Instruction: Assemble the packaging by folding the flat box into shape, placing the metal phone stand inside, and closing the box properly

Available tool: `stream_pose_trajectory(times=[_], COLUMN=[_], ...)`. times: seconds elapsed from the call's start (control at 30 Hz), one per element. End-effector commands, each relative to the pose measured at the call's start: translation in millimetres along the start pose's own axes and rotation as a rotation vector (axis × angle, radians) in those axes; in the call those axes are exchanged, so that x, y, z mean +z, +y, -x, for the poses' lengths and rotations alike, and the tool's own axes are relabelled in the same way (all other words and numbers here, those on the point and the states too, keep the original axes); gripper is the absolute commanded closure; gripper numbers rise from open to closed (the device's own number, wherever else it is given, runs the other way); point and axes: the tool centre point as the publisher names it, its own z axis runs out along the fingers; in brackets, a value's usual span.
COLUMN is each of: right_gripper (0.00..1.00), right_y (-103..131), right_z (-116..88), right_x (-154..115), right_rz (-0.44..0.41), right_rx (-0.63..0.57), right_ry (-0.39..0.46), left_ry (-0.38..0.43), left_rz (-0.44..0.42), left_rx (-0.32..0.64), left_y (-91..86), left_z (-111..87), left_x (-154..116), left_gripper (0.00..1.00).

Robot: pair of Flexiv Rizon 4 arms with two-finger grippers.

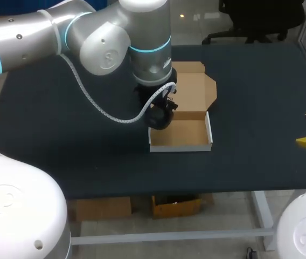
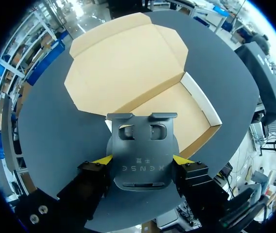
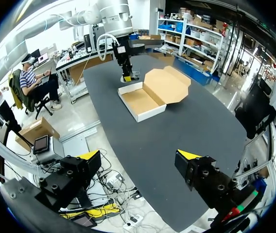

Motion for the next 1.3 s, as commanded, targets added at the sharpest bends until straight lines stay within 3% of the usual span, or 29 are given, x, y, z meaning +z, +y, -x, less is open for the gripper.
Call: stream_pose_trajectory(times=[0.03,0.67,1.3], right_gripper=[0.0,0.0,0.0], right_y=[-0.5,-0.5,-0.5], right_z=[-0.6,-0.6,-0.6], right_x=[-1.3,-1.3,-1.3], right_rz=[0.003,0.003,0.003], right_rx=[-0.001,-0.001,-0.001], right_ry=[0.0,0.0,0.0], left_ry=[-0.005,-0.011,-0.025], left_rz=[0.0,-0.018,-0.022], left_rx=[0.0,-0.015,-0.042], left_y=[-0.3,-6.7,-20.7], left_z=[-0.8,-1.2,-20.1], left_x=[-1.4,4.7,19.8], left_gripper=[1.0,1.0,1.0])
